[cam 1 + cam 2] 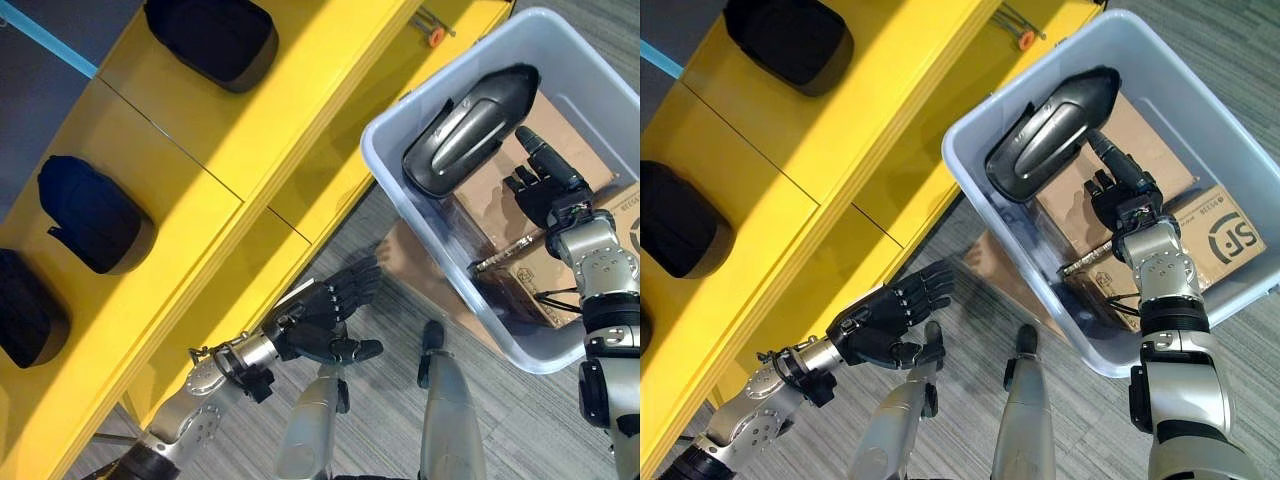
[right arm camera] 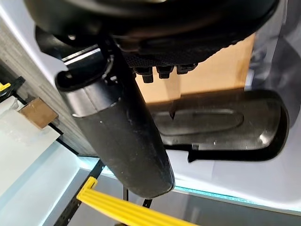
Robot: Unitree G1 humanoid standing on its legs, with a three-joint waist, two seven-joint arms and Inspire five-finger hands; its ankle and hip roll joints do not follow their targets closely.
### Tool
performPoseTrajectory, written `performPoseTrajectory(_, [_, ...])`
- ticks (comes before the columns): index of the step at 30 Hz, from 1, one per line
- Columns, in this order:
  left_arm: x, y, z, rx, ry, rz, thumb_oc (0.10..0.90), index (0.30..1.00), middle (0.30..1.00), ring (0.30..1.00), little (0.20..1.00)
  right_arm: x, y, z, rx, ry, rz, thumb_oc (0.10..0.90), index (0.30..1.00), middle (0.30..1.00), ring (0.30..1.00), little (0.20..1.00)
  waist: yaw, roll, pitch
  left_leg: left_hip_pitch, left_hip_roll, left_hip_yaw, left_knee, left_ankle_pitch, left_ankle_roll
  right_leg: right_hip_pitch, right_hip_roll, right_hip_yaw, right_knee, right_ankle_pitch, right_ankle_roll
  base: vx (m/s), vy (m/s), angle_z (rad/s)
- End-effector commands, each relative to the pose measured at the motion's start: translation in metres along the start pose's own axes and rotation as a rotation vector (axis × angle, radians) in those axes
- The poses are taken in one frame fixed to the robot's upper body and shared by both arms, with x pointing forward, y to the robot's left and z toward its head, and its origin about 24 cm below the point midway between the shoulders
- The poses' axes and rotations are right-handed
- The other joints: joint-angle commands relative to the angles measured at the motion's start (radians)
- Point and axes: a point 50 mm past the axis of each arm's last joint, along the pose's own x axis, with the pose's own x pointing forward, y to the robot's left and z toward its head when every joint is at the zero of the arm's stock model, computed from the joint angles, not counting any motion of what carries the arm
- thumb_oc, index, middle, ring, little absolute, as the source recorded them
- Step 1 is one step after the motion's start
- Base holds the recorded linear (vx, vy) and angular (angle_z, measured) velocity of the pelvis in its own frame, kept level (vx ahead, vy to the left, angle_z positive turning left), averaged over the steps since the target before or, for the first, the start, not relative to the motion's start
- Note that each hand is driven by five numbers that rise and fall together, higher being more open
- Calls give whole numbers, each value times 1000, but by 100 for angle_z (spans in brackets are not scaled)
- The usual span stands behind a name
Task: Move parts from the plastic box to the shelf.
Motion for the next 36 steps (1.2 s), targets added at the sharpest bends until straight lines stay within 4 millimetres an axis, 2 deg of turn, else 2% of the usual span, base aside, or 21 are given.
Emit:
performPoseTrajectory(1, [10,-30,31,-4,-244,-144,900,1000,1000,1000,1000,-7,64,65,-91,-212,214,900,1000,1000,1000,1000,-12,83,-3,8,77,3,209,-224,-5,17,44,21,-7,-82,-42,42,-57,0])
performPoseTrajectory(14, [5,-30,29,-5,-248,-137,900,1000,1000,1000,1000,-5,82,60,-172,-198,292,900,1000,1000,1000,1000,-2,106,-3,-72,80,-12,241,-191,-13,-94,40,40,110,-135,-64,13,-44,-3])
performPoseTrajectory(21, [4,-31,30,-17,-267,-140,900,1000,1000,1000,1000,-3,92,43,-244,-143,353,900,1000,1000,1000,1000,6,114,-3,-85,87,-15,252,-161,-20,-110,40,38,133,-147,-75,4,-1,0])
performPoseTrajectory(27, [2,-28,32,-23,-274,-125,900,1000,1000,1000,1000,-1,101,30,-264,-114,380,900,1000,1000,1000,1000,19,111,-3,-94,91,-23,265,-163,-20,-113,35,34,163,-160,-79,11,8,0])
performPoseTrajectory(31, [-3,-27,36,18,-301,-122,900,1000,1000,1000,1000,0,97,25,-248,-108,355,900,1000,1000,1000,1000,31,109,-3,-96,88,-30,273,-176,-16,-104,30,29,166,-163,-78,0,-13,5])
performPoseTrajectory(36, [-10,-14,42,64,-320,5,900,1000,1000,1000,1000,2,90,24,-253,-100,356,900,1000,1000,1000,1000,37,112,-3,-70,84,-33,267,-165,-16,-72,23,27,153,-163,-75,23,42,1])
